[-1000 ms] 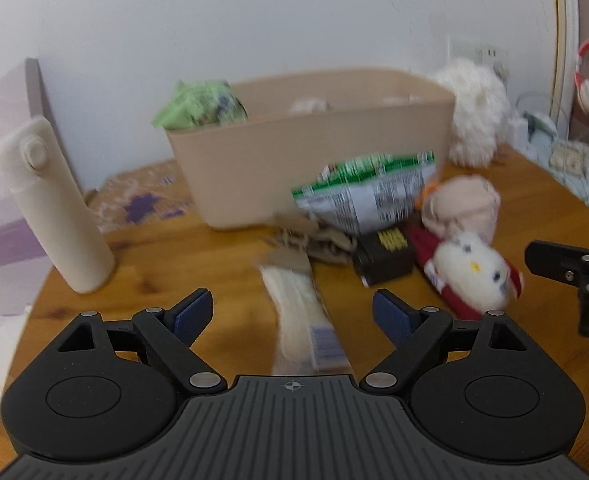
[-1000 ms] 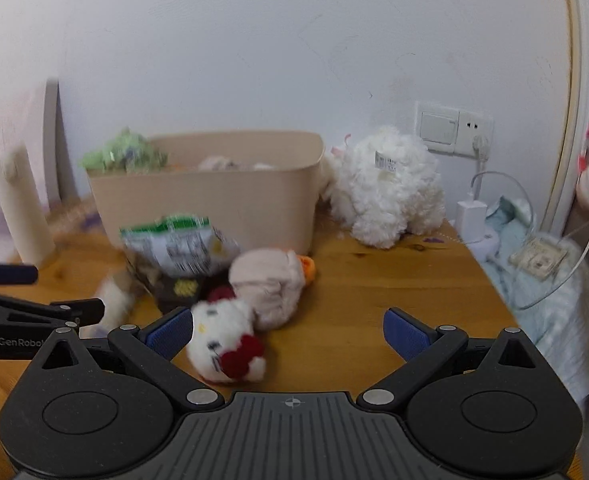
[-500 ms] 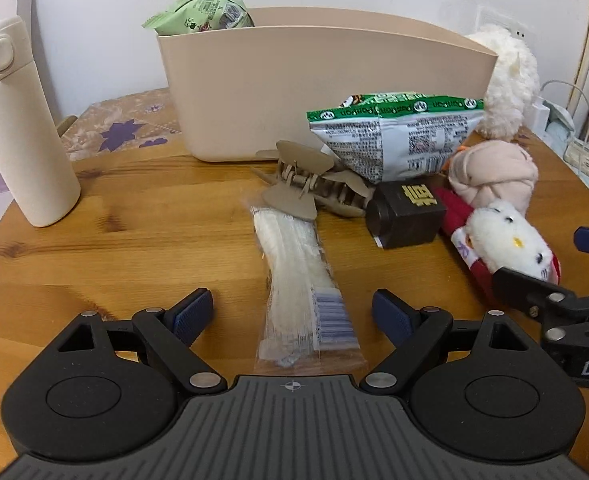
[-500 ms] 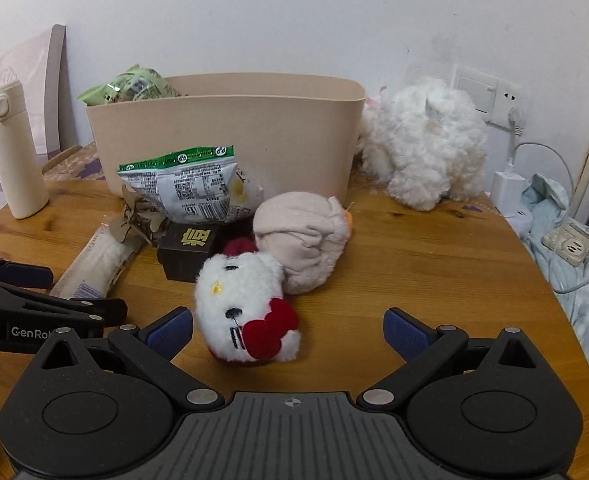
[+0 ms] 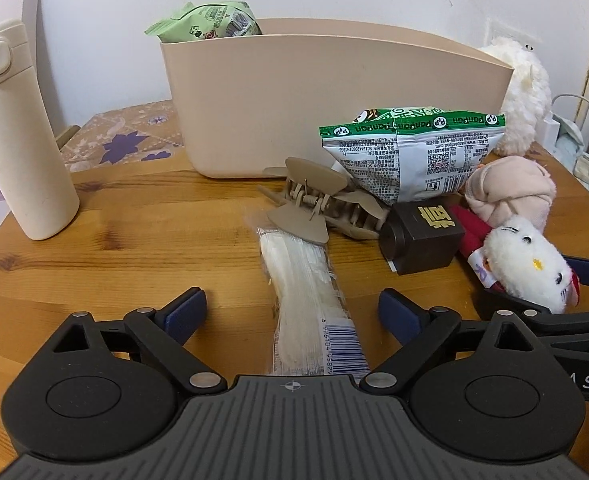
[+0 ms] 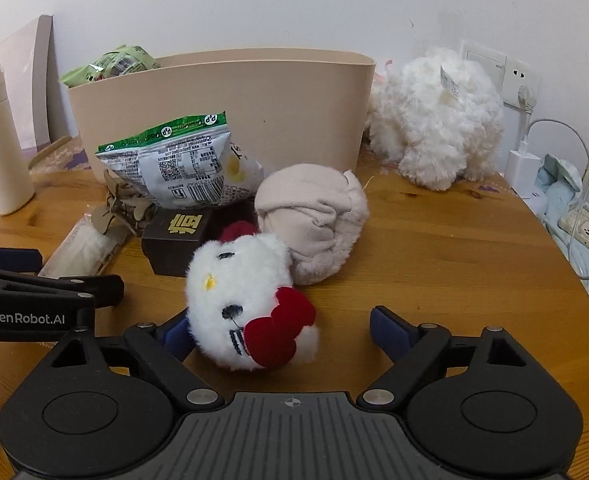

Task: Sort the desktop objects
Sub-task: 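Grasp the plastic-wrapped white stick pack with the left tool while the right tool grasps the Hello Kitty plush, then lift the wrapped stick pack and Hello Kitty plush and carry both toward the bin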

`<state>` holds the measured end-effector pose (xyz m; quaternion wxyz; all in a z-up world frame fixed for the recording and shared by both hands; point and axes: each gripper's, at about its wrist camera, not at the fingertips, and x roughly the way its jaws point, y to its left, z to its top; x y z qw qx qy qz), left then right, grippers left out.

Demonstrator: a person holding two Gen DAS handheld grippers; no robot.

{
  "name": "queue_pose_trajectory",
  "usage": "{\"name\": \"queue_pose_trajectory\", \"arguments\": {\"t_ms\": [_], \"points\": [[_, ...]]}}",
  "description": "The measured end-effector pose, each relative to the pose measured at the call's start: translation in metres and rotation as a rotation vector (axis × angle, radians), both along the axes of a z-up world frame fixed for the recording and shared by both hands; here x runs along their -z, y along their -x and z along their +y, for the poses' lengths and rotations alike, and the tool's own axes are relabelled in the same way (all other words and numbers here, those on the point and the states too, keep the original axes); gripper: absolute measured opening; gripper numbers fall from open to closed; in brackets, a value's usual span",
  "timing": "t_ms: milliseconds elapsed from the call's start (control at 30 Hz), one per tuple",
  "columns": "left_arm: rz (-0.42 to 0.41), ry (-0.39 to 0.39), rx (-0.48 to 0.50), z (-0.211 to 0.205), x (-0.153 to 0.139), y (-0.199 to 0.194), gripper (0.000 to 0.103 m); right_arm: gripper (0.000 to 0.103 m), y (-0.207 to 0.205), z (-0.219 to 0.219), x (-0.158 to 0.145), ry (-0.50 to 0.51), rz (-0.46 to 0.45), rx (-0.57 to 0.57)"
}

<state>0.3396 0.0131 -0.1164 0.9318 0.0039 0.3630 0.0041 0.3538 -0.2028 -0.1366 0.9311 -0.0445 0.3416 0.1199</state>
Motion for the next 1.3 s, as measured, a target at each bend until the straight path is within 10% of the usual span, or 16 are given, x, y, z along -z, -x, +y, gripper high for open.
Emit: {"name": "queue_pose_trajectory", "arguments": {"t_ms": [233, 433, 1300], "points": [[-0.011, -0.001, 0.01, 0.0, 0.0, 0.003, 0.091, 0.069, 0.002, 0.0, -0.001, -0.01, -0.009, 0.001], [-0.032, -0.002, 0.038, -0.003, -0.005, 0.017, 0.039, 0.047, 0.012, -0.004, -0.004, -0.014, -0.003, -0.004], [-0.048, 0.026, 0.04, -0.001, -0.026, 0.054, 0.025, 0.036, 0.051, -0.028, -0.035, -0.1, -0.064, -0.013]]}}
